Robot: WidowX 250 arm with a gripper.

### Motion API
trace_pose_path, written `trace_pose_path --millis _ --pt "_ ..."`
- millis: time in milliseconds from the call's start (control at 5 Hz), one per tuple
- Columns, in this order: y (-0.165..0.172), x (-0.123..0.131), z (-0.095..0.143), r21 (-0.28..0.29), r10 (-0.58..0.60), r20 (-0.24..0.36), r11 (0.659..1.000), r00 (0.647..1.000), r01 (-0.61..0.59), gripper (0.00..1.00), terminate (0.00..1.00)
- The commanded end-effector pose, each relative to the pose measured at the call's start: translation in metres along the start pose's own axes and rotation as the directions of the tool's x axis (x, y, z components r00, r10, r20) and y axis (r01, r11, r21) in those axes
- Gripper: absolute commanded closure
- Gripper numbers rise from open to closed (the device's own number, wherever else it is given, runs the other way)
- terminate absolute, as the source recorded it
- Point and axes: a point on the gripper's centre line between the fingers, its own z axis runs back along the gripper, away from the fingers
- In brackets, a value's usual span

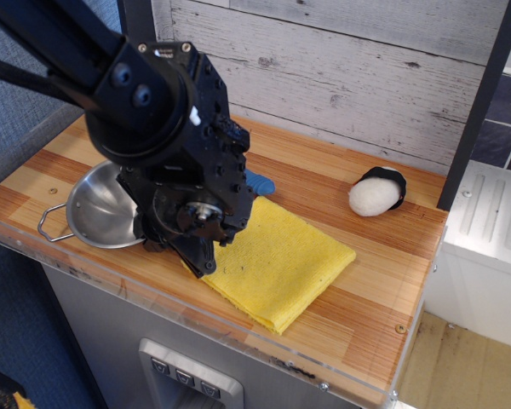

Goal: Move the bowl to upper left edge of table

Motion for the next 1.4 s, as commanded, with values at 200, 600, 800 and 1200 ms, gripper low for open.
trace_pose_path --millis 200,600,800,1200 --pt "0.036 0.023 0.051 0.026 -0.118 0.007 0.993 0.993 0.117 1.00 0.00" --pt "0.064 0.040 0.062 0.076 -0.144 -0.021 0.986 0.989 0.146 1.00 0.00" --pt "0.073 0.051 0.047 0.080 -0.147 -0.038 0.986 0.988 0.149 1.00 0.00" --pt "0.093 0.054 -0.004 0.064 -0.097 -0.109 0.993 0.989 0.104 1.00 0.00"
